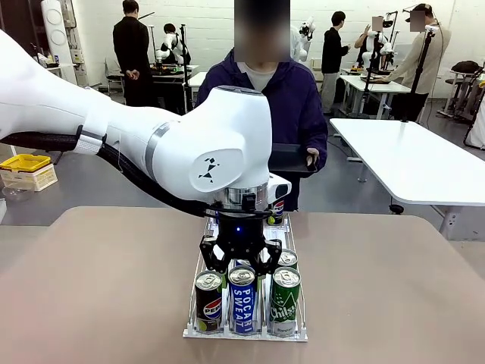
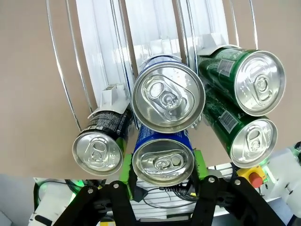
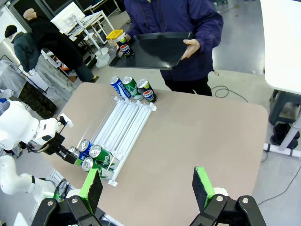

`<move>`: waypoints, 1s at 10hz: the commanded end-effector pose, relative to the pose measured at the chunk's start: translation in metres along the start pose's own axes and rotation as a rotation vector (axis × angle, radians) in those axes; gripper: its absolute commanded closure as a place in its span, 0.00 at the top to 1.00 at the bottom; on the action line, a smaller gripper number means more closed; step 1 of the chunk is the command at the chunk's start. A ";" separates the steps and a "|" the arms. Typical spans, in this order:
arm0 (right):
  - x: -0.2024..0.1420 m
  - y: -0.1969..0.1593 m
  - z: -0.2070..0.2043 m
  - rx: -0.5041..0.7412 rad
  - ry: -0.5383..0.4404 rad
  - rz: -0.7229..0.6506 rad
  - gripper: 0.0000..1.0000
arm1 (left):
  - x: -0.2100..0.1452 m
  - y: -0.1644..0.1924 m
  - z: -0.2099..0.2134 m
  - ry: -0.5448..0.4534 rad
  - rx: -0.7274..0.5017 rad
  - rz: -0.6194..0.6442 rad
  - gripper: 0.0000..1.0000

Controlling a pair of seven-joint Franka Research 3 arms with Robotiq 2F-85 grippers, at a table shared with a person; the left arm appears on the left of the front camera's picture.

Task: Retrieve and hand over the desired beverage to the person.
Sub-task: Pick up another can of the same type that the person held from the Automatic Can Dispenser.

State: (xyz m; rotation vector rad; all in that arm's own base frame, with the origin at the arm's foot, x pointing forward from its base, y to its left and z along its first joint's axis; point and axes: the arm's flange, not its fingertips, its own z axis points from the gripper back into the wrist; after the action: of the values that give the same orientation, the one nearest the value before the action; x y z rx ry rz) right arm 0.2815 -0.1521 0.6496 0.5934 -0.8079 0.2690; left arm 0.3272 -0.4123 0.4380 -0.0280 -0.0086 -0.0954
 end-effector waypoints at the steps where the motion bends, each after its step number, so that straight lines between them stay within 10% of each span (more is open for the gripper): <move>1: 0.000 -0.002 -0.002 0.032 -0.015 0.005 1.00 | -0.011 0.000 0.056 -0.011 -0.005 0.040 0.00; 5: 0.000 -0.002 -0.002 0.032 -0.015 0.005 1.00 | -0.012 -0.015 0.211 -0.034 0.002 0.057 0.00; 10: 0.000 -0.002 -0.002 0.032 -0.015 0.005 1.00 | 0.011 -0.026 0.267 -0.051 0.020 0.122 0.00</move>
State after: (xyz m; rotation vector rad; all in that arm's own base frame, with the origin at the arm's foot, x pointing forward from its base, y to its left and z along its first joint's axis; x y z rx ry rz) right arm 0.2815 -0.1522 0.6496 0.5934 -0.8079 0.2689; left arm 0.3344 -0.4198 0.6908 -0.0234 -0.0567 0.0085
